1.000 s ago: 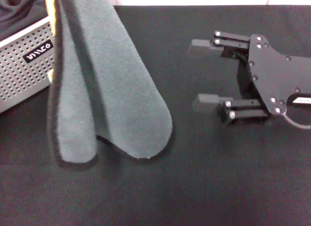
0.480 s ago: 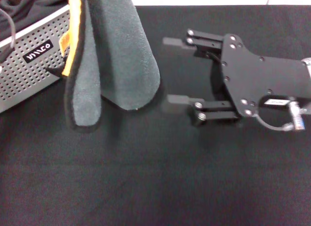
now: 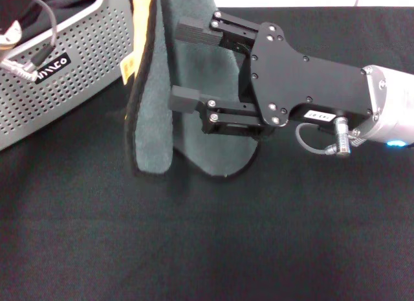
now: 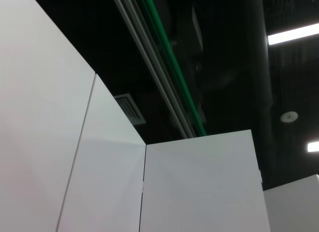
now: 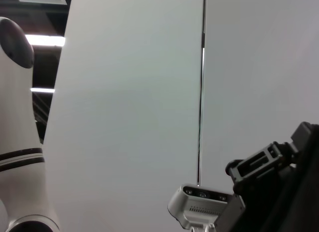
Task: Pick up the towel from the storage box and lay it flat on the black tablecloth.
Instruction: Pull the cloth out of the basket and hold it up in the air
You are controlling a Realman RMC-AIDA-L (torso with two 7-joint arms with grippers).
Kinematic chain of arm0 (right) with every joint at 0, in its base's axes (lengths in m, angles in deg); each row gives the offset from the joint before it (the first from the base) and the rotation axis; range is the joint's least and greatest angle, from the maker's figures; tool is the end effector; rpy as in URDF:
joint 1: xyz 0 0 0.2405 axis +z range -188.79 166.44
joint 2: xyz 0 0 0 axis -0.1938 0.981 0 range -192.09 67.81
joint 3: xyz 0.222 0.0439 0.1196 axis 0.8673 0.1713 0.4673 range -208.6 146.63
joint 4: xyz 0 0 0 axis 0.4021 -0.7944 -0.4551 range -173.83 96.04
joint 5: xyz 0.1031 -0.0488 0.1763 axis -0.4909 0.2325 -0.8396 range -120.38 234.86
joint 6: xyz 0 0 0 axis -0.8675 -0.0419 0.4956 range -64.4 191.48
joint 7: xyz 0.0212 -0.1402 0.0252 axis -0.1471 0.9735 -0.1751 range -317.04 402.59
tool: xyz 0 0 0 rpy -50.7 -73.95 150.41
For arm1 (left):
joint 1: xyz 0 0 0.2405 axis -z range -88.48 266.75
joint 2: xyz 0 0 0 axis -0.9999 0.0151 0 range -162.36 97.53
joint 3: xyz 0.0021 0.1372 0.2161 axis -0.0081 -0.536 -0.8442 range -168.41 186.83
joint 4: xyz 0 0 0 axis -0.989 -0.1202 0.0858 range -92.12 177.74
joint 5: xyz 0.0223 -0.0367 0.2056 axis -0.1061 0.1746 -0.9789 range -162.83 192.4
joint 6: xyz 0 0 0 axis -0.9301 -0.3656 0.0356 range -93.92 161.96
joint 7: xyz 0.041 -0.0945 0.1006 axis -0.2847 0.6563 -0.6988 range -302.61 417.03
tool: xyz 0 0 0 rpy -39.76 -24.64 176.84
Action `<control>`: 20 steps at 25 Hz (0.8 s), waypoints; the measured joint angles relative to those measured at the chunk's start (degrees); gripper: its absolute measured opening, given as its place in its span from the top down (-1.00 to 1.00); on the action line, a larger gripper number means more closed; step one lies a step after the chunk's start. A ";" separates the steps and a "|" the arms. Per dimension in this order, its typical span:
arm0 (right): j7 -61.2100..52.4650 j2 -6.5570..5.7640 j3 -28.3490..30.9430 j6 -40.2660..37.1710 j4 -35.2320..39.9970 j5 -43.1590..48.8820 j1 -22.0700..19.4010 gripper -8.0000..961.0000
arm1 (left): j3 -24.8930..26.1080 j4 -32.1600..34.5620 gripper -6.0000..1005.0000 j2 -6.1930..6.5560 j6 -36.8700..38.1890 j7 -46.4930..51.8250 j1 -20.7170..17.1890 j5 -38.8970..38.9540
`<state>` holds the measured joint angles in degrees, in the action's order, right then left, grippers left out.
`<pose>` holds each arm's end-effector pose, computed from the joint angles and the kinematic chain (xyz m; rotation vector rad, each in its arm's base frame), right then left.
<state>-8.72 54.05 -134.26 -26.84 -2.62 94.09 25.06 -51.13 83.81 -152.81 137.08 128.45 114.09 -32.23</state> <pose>0.0974 0.3081 -0.0368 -2.6401 -0.2169 1.6421 -0.1672 0.3146 0.0785 -2.0885 -0.0863 -1.8773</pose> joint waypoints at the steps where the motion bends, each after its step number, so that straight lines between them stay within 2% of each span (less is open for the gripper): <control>1: -0.01 0.00 -0.33 0.24 -0.03 -0.30 0.15 -0.35 | -0.11 -0.26 0.96 0.00 -0.29 -0.48 0.28 0.00; 8: 0.07 0.00 -3.50 3.03 0.04 -6.90 0.27 -0.35 | -0.91 -0.62 0.96 -0.07 -1.76 -2.85 1.06 0.00; 14: 0.12 0.00 -3.70 6.90 -0.06 -9.15 0.30 -0.34 | -3.41 -0.65 0.96 -0.11 -2.78 -4.12 1.38 1.50; 20: -0.38 0.00 -3.86 7.20 -0.46 -12.11 0.43 -0.34 | -4.83 -0.65 0.96 -0.11 -3.07 -5.62 1.49 2.51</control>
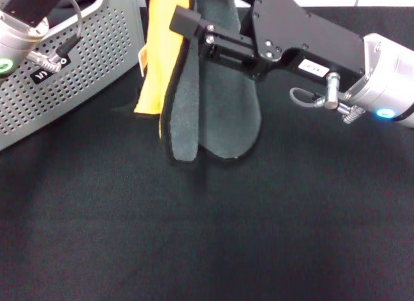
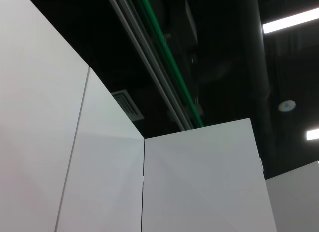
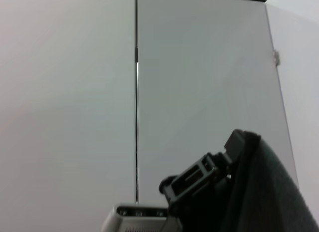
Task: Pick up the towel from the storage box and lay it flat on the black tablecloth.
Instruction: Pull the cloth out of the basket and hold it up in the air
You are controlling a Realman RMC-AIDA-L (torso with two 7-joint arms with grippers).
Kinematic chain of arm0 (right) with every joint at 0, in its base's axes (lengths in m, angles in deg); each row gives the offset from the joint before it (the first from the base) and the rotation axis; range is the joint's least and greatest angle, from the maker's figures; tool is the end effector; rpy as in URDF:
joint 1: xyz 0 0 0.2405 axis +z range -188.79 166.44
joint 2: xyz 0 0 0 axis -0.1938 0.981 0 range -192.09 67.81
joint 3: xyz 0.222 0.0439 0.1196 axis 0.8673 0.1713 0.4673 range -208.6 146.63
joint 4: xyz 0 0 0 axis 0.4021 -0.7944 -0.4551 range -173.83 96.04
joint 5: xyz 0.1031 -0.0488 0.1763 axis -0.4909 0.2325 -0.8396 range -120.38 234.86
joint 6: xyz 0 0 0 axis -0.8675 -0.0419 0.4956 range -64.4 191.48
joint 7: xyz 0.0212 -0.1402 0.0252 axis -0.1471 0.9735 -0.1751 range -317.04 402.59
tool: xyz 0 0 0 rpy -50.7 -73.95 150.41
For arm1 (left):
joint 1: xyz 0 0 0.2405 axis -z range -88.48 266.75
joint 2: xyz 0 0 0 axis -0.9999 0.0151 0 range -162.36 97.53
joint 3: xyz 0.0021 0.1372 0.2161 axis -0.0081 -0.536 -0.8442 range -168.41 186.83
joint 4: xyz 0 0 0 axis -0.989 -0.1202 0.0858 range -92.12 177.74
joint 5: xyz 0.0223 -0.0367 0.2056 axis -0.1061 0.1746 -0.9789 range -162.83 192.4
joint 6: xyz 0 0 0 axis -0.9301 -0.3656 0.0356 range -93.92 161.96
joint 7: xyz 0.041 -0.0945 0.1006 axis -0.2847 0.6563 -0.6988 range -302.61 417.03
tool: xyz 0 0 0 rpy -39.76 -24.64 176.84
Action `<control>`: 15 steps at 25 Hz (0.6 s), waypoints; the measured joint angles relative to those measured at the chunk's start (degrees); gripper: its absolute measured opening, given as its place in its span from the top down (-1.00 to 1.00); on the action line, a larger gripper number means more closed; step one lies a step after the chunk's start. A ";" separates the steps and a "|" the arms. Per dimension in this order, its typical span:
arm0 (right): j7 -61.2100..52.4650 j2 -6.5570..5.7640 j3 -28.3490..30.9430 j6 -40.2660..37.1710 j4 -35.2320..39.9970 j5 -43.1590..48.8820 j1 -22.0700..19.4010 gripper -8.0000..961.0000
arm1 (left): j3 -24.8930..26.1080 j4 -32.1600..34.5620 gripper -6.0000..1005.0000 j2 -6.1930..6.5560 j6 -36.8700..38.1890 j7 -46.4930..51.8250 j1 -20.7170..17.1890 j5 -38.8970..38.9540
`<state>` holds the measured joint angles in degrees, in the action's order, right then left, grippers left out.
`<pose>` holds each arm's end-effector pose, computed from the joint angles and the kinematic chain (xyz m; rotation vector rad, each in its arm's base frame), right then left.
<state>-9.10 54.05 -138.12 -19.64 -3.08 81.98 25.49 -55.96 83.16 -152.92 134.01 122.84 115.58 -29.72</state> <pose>0.0916 0.3300 -0.0345 -2.4941 -0.0051 1.6623 -0.1542 0.3229 0.0657 -2.0868 -0.0294 -1.8413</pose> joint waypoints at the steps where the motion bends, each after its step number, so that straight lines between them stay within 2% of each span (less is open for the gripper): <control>1: -0.06 0.00 -0.13 -0.03 0.06 -0.50 0.01 -0.34 | -0.08 0.00 0.96 0.00 0.00 -0.15 0.00 0.02; 8: -0.45 0.00 -1.00 2.17 -0.21 -4.55 0.15 -0.33 | -1.54 -0.01 0.96 0.00 -0.10 -0.93 0.29 0.54; 15: -1.67 0.00 -1.05 8.67 -0.36 -5.18 0.47 -0.33 | -1.44 -0.01 0.96 0.01 -0.14 -1.55 0.47 1.19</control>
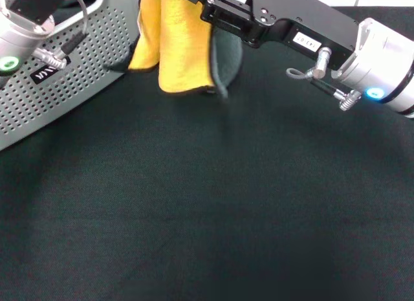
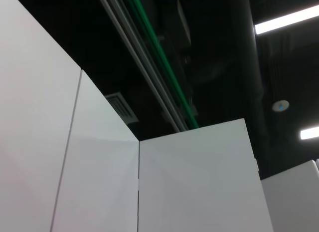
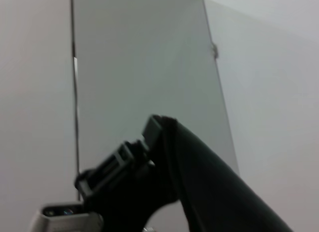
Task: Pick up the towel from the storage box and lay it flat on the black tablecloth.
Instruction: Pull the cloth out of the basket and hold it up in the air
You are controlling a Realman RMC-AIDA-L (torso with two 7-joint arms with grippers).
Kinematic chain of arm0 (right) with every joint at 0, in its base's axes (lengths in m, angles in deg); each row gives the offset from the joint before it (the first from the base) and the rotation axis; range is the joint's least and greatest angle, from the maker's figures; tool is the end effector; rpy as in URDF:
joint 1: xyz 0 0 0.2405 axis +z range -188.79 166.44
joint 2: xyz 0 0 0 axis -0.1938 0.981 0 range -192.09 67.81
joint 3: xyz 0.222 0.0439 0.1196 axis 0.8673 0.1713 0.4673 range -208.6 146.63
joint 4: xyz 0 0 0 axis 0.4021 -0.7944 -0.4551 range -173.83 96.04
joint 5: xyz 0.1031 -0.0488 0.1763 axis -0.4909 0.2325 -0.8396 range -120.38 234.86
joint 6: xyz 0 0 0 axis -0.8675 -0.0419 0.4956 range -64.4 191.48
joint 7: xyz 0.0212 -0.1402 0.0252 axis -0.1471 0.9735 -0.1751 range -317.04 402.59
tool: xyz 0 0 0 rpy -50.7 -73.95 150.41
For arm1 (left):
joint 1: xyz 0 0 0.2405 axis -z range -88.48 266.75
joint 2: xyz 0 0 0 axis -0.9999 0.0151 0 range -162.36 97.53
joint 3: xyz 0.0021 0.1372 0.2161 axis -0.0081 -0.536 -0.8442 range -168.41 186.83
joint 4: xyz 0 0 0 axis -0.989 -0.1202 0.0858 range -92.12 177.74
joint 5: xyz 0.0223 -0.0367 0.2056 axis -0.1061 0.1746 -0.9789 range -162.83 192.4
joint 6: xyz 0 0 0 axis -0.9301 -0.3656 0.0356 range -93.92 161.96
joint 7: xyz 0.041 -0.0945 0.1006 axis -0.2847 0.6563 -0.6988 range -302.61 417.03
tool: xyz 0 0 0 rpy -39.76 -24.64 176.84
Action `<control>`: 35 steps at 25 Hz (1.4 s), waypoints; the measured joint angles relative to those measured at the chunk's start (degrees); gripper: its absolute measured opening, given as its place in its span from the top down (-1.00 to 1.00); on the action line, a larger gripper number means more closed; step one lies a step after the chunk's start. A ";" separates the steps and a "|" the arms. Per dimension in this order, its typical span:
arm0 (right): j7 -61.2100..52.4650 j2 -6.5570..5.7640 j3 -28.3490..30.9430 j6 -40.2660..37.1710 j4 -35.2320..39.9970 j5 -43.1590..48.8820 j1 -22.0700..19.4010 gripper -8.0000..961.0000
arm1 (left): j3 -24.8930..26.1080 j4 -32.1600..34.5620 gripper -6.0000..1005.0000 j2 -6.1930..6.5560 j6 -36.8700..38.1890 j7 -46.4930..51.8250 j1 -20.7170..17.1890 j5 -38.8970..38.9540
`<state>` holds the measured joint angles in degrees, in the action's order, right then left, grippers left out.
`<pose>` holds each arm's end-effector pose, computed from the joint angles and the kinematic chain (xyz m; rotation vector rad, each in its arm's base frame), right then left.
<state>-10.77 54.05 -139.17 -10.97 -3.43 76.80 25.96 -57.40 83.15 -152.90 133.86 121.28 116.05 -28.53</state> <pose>0.0955 0.3529 -0.0381 -2.4242 0.1892 1.5724 -0.1492 0.3236 0.0638 -2.0821 0.0033 -1.8460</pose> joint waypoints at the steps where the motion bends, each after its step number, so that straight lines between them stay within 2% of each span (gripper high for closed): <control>1: 0.00 0.00 0.00 0.28 0.00 -0.01 -0.04 -0.33 | 0.00 0.00 0.96 0.00 -0.04 -0.27 -0.02 0.31; 17: -0.32 -0.22 -3.84 -1.51 -1.51 1.65 -2.14 -0.31 | 0.58 0.12 0.96 0.25 -0.71 -1.05 -0.59 1.25; 25: -0.56 -0.17 -3.60 -2.67 -0.98 2.79 -5.43 -0.31 | 0.61 0.33 0.96 0.35 -1.36 -1.66 -1.20 2.78; 35: 0.54 -0.01 -2.41 -6.36 -0.49 2.38 -7.54 -0.30 | 0.61 0.32 0.96 0.34 -1.53 -1.68 -1.34 3.13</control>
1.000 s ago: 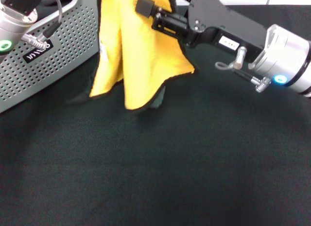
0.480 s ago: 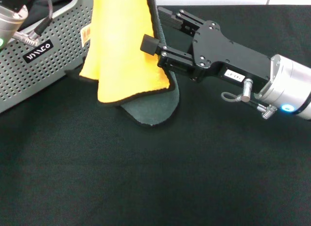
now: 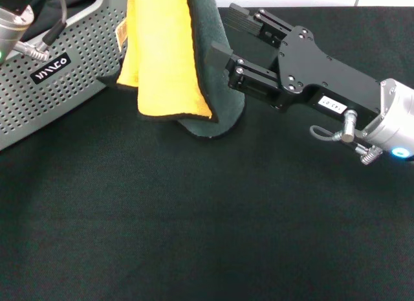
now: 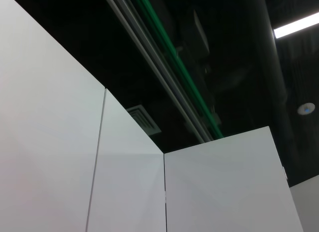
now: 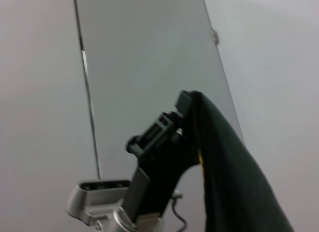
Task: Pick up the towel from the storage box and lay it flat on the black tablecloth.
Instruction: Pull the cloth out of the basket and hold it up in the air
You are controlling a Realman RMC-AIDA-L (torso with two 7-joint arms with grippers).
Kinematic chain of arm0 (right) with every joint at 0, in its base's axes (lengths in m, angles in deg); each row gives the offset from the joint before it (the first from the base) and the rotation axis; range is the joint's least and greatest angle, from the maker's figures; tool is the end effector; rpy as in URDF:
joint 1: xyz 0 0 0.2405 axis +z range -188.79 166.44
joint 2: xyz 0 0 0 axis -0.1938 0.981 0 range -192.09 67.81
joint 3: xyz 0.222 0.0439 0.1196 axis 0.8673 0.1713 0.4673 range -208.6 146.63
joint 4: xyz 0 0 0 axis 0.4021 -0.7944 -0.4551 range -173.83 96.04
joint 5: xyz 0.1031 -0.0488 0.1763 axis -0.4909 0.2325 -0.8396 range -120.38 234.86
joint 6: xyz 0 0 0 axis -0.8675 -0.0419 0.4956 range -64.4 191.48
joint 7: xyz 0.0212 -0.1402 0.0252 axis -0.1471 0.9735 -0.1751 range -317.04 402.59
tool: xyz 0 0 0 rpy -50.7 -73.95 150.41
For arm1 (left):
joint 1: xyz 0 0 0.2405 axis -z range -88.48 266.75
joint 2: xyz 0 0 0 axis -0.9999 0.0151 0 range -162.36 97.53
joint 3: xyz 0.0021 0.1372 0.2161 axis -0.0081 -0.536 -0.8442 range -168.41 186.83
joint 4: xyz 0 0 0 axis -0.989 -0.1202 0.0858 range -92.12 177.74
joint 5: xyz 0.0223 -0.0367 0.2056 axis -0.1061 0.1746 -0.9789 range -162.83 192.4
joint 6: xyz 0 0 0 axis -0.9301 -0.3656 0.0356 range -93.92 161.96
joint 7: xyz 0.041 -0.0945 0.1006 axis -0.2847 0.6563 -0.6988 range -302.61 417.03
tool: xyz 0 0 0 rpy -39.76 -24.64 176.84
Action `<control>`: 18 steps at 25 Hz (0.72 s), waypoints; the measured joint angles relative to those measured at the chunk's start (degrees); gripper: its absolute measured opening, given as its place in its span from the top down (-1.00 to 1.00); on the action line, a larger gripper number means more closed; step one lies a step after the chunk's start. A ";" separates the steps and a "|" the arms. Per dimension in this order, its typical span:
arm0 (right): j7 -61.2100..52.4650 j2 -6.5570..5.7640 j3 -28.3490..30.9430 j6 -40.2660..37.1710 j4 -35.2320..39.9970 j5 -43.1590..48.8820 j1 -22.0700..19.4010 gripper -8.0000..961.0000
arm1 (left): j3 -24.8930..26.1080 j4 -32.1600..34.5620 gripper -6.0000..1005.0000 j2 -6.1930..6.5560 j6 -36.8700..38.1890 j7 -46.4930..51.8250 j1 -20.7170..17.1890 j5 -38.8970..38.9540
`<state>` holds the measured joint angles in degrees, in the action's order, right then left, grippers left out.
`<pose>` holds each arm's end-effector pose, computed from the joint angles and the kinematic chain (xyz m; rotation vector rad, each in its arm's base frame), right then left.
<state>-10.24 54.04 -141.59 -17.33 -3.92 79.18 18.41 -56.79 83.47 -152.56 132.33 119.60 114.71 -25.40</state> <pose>0.1356 0.3155 -0.0442 -2.4606 0.2437 1.5881 -0.1589 0.3260 0.0752 -1.9864 -0.0033 -1.8207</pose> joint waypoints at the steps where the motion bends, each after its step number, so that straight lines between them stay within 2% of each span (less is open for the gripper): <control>1: 0.28 0.00 0.00 -0.61 0.01 0.00 -0.09 -0.30 | 0.00 0.00 0.96 0.00 -0.08 -0.04 0.00 0.02; 7: 1.55 0.01 -0.39 -2.42 -0.09 0.28 0.36 -0.30 | -0.04 -0.06 0.96 -0.07 -0.53 -0.93 0.19 0.03; 18: 1.04 0.01 -2.66 5.01 -0.48 0.23 3.06 -0.29 | -0.09 0.05 0.96 -0.12 -0.90 -1.39 0.66 0.79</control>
<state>-9.20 54.05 -144.24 -12.33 -4.40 79.41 21.48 -56.89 83.52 -152.68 131.44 118.21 115.37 -24.61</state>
